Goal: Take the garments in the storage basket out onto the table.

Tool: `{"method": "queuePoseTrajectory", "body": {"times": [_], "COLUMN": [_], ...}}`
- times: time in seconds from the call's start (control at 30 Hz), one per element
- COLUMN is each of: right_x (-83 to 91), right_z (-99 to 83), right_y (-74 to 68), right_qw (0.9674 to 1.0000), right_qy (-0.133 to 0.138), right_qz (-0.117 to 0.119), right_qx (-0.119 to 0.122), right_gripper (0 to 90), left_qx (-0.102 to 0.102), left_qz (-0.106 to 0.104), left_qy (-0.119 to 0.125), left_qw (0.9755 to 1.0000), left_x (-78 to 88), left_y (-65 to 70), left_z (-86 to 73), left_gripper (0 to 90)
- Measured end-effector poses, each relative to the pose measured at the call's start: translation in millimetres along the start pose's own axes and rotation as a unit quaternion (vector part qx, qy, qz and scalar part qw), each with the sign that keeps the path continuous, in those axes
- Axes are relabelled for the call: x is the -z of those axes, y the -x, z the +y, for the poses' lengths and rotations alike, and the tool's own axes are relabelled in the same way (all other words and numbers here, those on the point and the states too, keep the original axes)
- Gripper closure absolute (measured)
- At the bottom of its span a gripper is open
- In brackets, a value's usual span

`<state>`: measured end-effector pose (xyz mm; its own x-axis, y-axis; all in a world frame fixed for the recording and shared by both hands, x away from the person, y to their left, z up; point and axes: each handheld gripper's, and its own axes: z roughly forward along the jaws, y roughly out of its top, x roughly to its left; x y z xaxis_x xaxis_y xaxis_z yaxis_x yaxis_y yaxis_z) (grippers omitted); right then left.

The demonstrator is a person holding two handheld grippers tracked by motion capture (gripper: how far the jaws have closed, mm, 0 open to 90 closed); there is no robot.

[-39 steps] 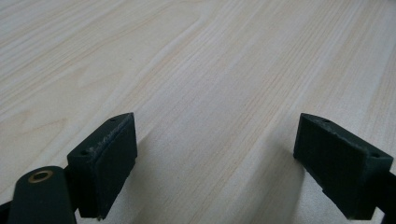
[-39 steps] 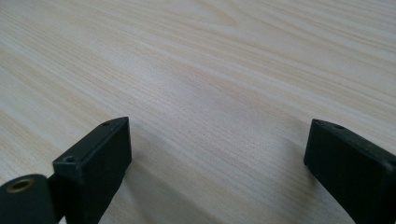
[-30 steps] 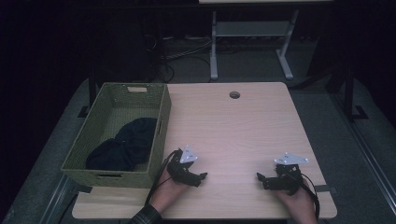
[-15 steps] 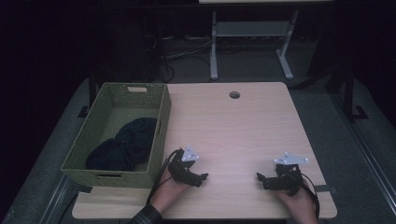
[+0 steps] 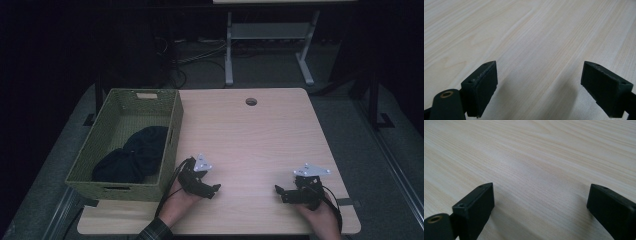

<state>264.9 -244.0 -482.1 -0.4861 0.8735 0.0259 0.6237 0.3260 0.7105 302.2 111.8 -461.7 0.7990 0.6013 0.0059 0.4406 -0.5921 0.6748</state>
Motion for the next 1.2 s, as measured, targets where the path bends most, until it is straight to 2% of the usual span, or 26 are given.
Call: {"method": "queuePoseTrajectory", "body": {"times": [0.6, 1.1, 1.2], "right_x": [0.0, 0.1, 0.1], "right_z": [0.0, 0.0, 0.0], "right_y": [0.0, -0.3, -0.3], "right_qw": [1.0000, 1.0000, 1.0000], "right_qy": [0.000, -0.001, -0.001], "right_qz": [-0.001, 0.000, 0.000], "right_qx": [0.000, -0.002, -0.002], "right_gripper": [7.2, 7.2, 7.2], "left_qx": [0.006, -0.002, 0.006], "left_qz": [-0.010, -0.012, -0.018], "left_qy": [-0.003, -0.011, -0.005], "left_qw": [0.9999, 0.9999, 0.9998], "left_x": [7.1, 13.8, 16.2], "left_y": [-1.1, -0.7, -2.5], "left_z": [6.0, 13.3, 16.9], "left_gripper": [13.6, 13.7, 13.7]}}
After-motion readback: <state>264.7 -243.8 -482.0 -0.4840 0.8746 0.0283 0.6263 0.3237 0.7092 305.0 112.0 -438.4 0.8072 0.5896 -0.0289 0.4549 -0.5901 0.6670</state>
